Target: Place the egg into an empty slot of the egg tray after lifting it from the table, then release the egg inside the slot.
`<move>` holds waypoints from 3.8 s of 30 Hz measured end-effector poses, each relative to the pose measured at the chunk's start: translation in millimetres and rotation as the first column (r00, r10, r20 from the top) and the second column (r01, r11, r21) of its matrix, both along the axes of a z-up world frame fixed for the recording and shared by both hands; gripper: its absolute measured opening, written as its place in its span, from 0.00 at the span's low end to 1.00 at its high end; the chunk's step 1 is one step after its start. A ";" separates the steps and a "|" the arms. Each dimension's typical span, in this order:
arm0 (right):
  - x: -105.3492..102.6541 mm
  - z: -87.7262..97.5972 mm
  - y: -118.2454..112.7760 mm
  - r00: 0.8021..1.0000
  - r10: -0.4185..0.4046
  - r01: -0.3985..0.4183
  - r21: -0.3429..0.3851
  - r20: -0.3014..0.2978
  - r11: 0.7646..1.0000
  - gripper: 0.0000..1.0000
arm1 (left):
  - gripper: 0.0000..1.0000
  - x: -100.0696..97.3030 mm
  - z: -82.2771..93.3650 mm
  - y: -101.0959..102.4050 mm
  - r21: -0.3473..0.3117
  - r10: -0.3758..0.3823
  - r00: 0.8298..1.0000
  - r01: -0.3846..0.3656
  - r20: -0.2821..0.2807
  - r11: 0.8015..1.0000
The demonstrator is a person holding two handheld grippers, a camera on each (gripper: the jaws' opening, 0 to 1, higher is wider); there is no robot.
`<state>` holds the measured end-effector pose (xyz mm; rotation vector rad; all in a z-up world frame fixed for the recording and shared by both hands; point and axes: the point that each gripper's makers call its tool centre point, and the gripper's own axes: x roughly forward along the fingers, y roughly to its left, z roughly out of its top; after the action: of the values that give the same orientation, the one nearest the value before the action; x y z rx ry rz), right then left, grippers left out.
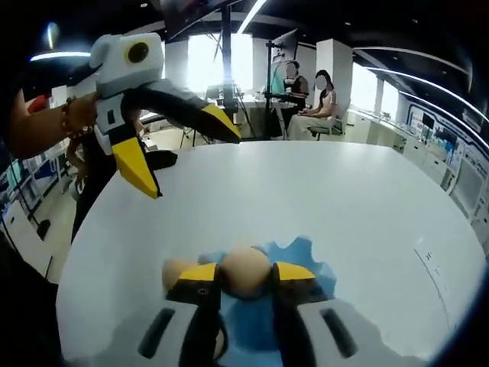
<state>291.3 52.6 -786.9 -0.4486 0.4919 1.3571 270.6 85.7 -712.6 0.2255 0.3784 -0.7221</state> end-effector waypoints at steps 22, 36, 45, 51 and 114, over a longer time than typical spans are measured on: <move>-4.2 9.6 -14.1 0.999 0.033 -0.035 0.063 0.027 0.997 0.29 | 0.52 1.1 4.9 -4.1 0.003 -0.004 1.000 0.004 0.011 1.000; -1.9 24.6 -50.4 0.999 -0.020 0.017 0.110 0.026 0.994 0.29 | 0.52 1.9 6.5 -5.0 0.005 -0.008 1.000 0.008 0.013 1.000; 4.2 24.7 -77.8 0.996 -0.083 0.080 0.121 0.017 0.989 0.28 | 0.52 2.9 6.5 -7.0 0.005 -0.012 1.000 0.012 0.014 1.000; 5.7 23.8 -90.9 0.994 -0.104 0.101 0.113 0.018 0.988 0.28 | 0.52 3.2 7.1 -8.6 0.006 -0.016 1.000 0.016 0.014 1.000; 37.0 3.0 -303.6 0.887 -0.453 0.459 -0.053 0.085 0.887 0.30 | 0.51 4.8 8.5 -13.4 0.004 -0.025 1.000 0.025 0.018 1.000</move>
<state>328.3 -250.9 -783.9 -0.4061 0.5496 0.8666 275.4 72.3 -704.1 0.2405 0.3602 -0.7438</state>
